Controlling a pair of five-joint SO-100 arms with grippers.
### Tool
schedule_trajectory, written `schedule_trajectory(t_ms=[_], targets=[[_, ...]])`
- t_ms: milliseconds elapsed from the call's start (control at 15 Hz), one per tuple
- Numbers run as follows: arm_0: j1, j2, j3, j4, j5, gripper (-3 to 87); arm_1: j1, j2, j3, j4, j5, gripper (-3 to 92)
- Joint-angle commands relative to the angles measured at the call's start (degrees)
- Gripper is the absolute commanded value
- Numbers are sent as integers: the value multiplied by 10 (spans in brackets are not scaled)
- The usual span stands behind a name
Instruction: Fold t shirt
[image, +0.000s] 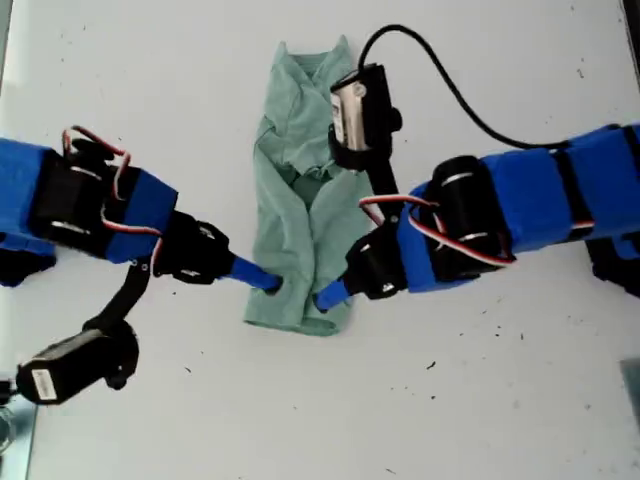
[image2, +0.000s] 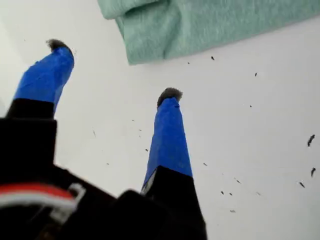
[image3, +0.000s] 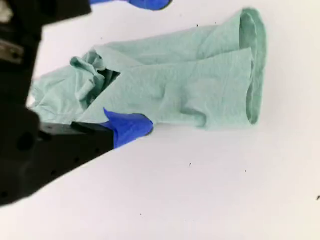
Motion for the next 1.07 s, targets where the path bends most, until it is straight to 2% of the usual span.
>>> schedule_trajectory(t_ms=[0, 333, 533, 667, 733, 800, 867, 1000], targets=[[-1, -40, -31, -18, 6, 345, -11, -21, -45, -15, 15, 329], [-17, -162, -55, -79, 28, 336, -12, -134, -47, -60, 30, 329], [-18, -268, -106, -80, 31, 297, -5, -214, -41, -93, 36, 323], [-3, -358, -161, -84, 31, 182, -8, -279, -39, -107, 43, 245], [11, -397, -203, -81, 33, 120, -15, -289, -39, -109, 52, 108], [21, -420, -239, -79, 30, 31, -20, -289, -39, -109, 57, 17], [29, -427, -260, -78, 20, -2, -25, -286, -40, -109, 56, -6], [38, -419, -283, -76, 14, -2, -33, -274, -40, -103, 48, -6]])
